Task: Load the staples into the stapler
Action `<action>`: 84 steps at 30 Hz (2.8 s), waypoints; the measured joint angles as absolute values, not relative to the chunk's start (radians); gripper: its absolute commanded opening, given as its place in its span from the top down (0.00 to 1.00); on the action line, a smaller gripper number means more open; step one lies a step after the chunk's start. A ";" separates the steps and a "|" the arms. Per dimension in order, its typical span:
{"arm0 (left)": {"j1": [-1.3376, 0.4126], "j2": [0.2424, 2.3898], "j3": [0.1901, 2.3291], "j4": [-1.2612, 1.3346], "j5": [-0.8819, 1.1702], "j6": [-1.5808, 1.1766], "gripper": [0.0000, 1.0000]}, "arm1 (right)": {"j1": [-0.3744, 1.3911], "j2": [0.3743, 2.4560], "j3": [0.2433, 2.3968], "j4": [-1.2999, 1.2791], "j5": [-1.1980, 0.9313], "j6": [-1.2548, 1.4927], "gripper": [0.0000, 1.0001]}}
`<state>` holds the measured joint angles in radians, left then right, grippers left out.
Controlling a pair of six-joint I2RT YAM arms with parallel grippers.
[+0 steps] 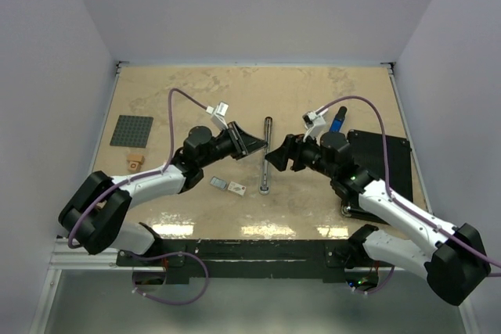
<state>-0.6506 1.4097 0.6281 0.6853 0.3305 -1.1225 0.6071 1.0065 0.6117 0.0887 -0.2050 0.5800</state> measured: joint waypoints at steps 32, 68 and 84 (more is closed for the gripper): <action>-0.697 1.388 0.676 0.547 0.285 -1.095 0.73 | 0.786 1.081 0.744 -0.022 0.085 0.459 0.61; -0.789 1.787 1.146 -0.443 0.130 0.191 0.55 | 0.744 0.884 0.744 -0.358 0.515 0.583 0.17; -0.798 1.895 1.241 -0.514 0.134 0.281 0.64 | 0.733 0.856 0.745 -0.407 0.585 0.582 0.17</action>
<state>-0.7982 1.8950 1.2411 -0.5140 0.1341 0.2810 0.7326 0.8558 0.7452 -0.4072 0.5854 0.5819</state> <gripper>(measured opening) 0.365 0.832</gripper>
